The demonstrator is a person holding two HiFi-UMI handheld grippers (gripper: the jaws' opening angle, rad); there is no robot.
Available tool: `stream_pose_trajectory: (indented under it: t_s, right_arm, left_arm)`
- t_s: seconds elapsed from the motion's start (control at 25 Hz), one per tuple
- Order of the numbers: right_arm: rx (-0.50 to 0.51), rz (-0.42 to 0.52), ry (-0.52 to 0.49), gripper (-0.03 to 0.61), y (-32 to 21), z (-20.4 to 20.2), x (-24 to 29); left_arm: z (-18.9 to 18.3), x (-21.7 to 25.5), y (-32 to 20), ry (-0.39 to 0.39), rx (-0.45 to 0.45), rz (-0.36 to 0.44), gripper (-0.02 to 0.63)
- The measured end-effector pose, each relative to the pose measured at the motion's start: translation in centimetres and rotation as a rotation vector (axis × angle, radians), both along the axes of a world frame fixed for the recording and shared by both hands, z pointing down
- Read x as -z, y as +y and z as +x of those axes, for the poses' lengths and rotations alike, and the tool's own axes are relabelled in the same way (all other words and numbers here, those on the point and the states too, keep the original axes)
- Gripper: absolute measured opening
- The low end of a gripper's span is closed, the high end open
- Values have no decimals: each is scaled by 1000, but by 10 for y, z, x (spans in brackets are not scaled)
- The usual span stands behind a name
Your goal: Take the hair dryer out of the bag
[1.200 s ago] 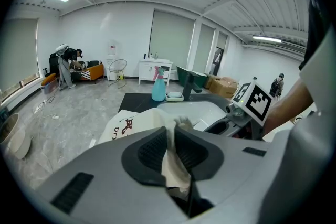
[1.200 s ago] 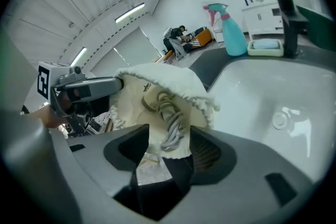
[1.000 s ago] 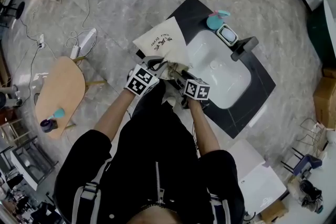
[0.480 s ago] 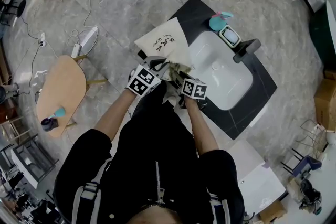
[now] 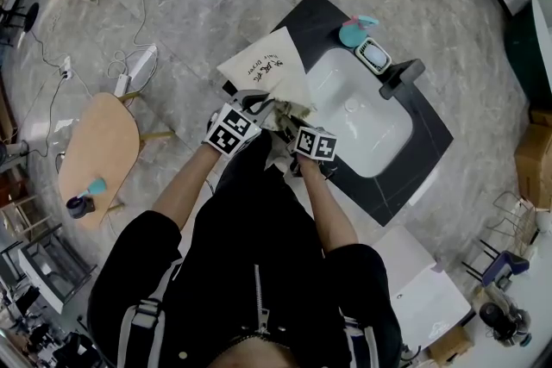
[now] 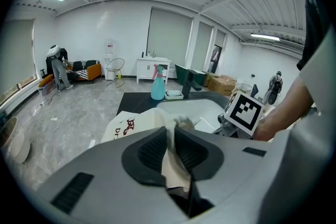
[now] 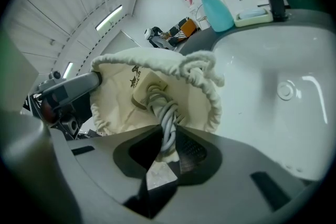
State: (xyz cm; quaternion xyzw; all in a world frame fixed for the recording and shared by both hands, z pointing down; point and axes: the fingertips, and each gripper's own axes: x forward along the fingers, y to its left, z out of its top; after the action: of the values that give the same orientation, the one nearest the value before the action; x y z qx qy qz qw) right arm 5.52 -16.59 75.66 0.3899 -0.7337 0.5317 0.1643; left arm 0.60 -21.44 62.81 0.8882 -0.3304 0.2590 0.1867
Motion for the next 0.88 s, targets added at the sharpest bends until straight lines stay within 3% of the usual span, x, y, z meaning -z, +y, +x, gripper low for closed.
stream_pose_trajectory:
  t_s: [0.88]
  right_arm:
    - [-26,17,9,91,20,16,7]
  left_arm:
    - [0,-4,8,-10,-16,-3,60]
